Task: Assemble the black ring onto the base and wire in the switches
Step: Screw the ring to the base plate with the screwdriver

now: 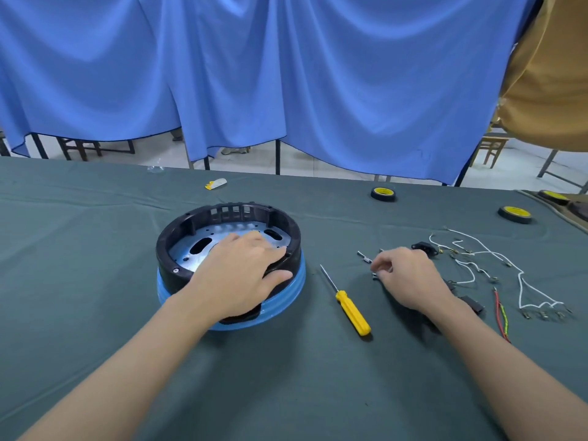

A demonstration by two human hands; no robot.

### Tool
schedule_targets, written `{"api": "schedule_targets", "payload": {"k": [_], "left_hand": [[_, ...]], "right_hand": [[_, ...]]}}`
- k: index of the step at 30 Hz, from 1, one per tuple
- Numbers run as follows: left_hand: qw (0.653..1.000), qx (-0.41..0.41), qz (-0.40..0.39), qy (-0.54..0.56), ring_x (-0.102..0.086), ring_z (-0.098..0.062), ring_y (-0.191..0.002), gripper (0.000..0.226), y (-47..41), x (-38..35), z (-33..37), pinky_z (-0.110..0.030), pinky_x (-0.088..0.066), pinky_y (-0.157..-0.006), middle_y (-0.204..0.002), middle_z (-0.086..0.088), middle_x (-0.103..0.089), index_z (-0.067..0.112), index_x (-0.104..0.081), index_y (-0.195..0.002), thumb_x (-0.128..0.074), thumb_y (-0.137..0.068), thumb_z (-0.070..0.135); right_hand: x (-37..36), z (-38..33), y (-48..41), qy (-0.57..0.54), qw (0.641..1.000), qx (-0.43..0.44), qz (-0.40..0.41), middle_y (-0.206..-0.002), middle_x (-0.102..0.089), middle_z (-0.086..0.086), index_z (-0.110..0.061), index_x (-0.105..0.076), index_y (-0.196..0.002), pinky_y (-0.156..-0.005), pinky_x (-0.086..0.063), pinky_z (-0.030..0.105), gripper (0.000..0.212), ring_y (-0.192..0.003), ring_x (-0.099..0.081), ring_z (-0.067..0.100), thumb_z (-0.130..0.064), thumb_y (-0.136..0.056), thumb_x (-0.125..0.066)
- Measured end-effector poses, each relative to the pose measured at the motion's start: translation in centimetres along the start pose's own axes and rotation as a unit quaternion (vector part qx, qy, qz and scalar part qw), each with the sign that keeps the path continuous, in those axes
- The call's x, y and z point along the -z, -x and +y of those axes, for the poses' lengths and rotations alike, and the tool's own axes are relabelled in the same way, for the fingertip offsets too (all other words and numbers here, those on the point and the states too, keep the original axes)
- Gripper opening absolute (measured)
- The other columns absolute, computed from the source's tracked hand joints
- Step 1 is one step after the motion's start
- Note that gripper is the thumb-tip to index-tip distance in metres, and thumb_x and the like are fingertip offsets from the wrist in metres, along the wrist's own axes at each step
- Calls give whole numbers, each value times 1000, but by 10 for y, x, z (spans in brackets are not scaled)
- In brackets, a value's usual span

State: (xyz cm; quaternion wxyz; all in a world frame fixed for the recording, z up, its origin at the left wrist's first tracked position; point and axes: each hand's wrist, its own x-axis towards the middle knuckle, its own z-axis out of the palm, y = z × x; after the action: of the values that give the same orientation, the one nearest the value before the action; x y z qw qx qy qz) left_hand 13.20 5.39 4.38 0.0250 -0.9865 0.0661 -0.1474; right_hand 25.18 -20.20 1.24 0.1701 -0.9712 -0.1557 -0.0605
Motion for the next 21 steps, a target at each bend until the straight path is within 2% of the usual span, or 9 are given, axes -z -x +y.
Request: {"api": "schedule_targets", "payload": {"k": [2,4,7,10,13,17,21], "left_hand": [[1000,-6,-6,-1,-46,-13,-114,41,0,1,-8,-29,-34,-90,-106,12,-62,31,-58,-127,-38,-99,53],[1000,6,-7,0,-46,-13,-114,38,1,1,-9,-30,-35,-91,-107,13,-62,32,-57,-126,-38,-100,52],[998,46,30,11,-53,-15,-108,39,3,-3,0,-30,-35,-81,-103,11,-64,30,-61,-122,-38,-99,53],[990,103,93,1,-59,-17,-96,43,3,-6,12,-31,-31,-71,-91,8,-65,26,-64,-110,-38,-96,58],[985,127,111,-14,-59,-18,-89,40,0,-9,21,-30,-33,-68,-83,7,-63,26,-66,-99,-39,-98,56],[985,122,118,22,-53,-19,-83,34,0,-14,22,-29,-29,-64,-76,5,-56,21,-61,-90,-40,-101,46],[988,78,119,66,-42,-20,-73,32,2,-14,15,-29,-25,-66,-63,4,-41,16,-53,-80,-44,-102,39]], "right_hand": [[2,0,-5,29,999,18,-21,-101,-71,3,-32,-73,-90,-84,-52,39,25,-101,-60,31,-16,-87,-54],[7,-2,-10,50,997,44,-48,-99,-71,1,-33,-74,-89,-82,-53,37,25,-99,-61,28,-16,-87,-55],[14,-5,-16,74,991,74,-88,-93,-71,-1,-30,-74,-90,-79,-52,32,21,-94,-62,25,-17,-85,-59],[17,-9,-19,99,984,96,-109,-89,-70,-2,-30,-71,-84,-79,-54,34,21,-90,-62,24,-14,-84,-57],[18,-13,-20,121,979,107,-125,-91,-67,0,-30,-57,-74,-79,-54,38,19,-91,-61,26,-16,-85,-52],[20,-22,-13,122,982,112,-96,-94,-65,-1,-29,-52,-77,-78,-53,39,12,-93,-58,25,-21,-86,-51],[19,-46,3,-9,989,143,-41,-77,-65,-12,-29,-58,-76,-75,-53,33,9,-83,-61,14,-22,-82,-59]]}}
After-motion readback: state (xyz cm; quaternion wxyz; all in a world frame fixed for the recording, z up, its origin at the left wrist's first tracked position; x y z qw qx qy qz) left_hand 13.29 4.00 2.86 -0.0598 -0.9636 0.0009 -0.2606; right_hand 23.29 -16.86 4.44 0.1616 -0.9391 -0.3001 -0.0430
